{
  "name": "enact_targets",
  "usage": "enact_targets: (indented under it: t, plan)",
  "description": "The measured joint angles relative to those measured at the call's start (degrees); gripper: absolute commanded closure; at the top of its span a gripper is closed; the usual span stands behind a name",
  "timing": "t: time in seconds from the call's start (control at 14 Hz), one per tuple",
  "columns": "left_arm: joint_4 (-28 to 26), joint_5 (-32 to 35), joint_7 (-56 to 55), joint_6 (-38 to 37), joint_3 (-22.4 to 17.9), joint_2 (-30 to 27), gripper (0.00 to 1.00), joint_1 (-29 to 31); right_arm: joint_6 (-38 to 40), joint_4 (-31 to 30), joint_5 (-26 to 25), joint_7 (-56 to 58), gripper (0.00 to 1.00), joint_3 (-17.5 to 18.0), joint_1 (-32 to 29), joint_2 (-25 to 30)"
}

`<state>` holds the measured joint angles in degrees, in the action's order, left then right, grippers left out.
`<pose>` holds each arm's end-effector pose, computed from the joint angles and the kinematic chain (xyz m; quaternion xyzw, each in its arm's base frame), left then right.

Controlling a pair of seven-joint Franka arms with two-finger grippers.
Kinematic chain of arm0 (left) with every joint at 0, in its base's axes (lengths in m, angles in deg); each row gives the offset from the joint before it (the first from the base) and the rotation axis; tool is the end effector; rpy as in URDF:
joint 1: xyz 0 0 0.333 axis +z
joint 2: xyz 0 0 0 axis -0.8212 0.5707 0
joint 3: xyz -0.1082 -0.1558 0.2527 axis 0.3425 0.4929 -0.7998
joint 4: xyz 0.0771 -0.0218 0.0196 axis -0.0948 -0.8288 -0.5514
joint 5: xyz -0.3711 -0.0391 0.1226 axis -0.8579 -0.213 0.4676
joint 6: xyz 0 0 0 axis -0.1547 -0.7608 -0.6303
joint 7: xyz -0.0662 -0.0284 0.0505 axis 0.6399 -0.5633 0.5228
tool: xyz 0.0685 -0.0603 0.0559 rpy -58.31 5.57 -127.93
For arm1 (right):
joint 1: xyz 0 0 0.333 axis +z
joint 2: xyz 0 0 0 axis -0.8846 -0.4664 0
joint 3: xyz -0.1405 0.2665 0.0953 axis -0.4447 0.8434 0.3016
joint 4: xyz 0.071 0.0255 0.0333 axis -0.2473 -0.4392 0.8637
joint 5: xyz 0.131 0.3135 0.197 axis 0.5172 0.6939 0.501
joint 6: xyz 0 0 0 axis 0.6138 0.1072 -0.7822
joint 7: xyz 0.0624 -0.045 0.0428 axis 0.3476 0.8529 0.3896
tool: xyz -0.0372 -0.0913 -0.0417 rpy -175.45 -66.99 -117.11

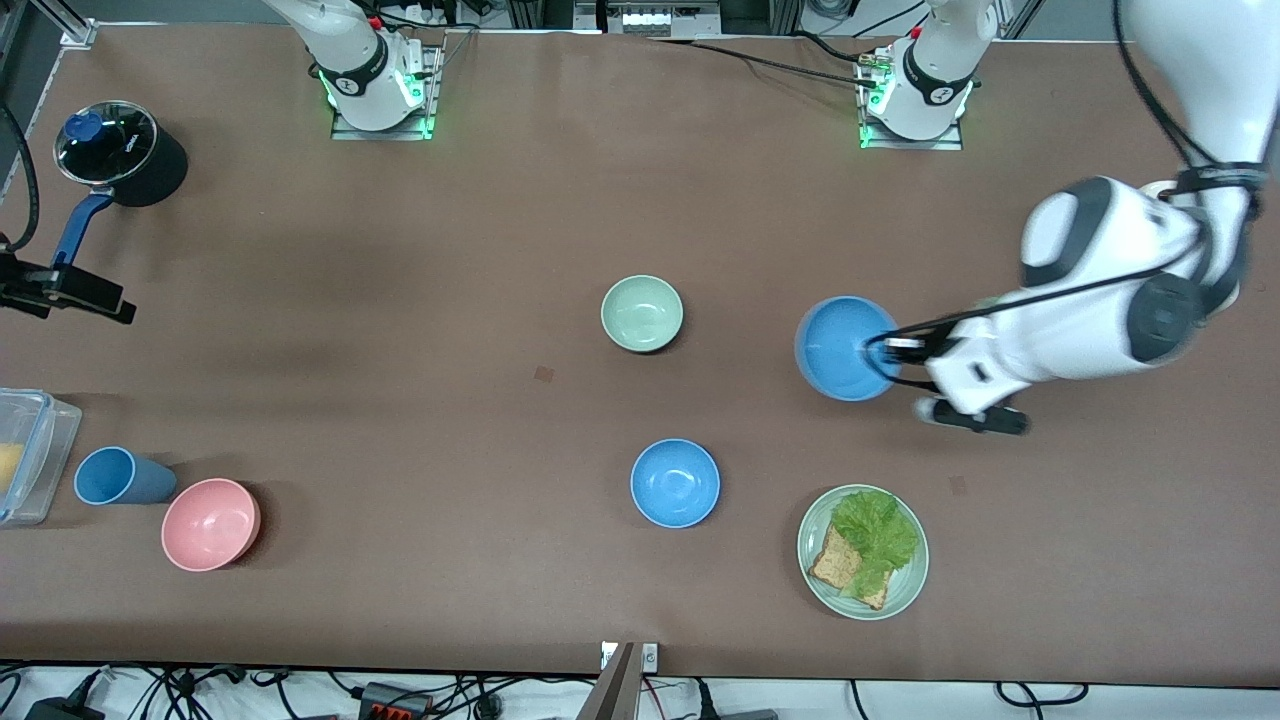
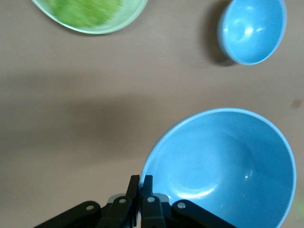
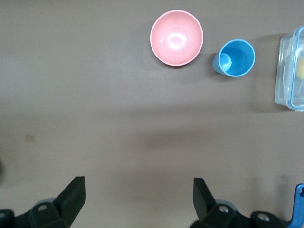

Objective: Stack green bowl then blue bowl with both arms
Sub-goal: 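Carry the blue bowl with the left gripper over the green bowl, then lower the blue bowl into the green bowl with the left gripper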

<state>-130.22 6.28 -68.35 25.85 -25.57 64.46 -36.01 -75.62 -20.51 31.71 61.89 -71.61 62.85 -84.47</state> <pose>0.6264 -0.1865 0.4070 0.9854 0.0001 -0.1097 0.1301 0.6156 -0.0523 0.5843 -0.9992 0.0360 0.0132 0.0122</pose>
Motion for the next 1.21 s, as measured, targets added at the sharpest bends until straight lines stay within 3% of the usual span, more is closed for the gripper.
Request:
enact_targets:
  t: [0.21, 0.43, 0.86, 1.21]
  plan:
    - [-1.14, -0.12, -15.77, 6.31, 0.48, 1.64, 1.00, -8.79, -0.16, -1.94, -0.52, 0.00, 0.00, 0.51, 0.05, 2.00]
    - [-1.57, -0.11, -21.74, 10.68, 0.35, 4.07, 1.00, -14.05, -0.33, -3.47, -0.68, 0.00, 0.00, 0.93, 0.16, 2.99]
    - [-1.55, -0.11, -22.16, 12.53, 0.21, 5.06, 1.00, -14.18, -7.45, -15.91, -0.73, 0.00, 0.00, 0.93, 0.16, 10.24]
    - [-1.56, -0.11, -22.18, 12.71, 0.21, 5.07, 1.00, -14.21, -8.38, -17.19, -0.73, 0.56, 0.00, 1.31, 0.58, 11.02]
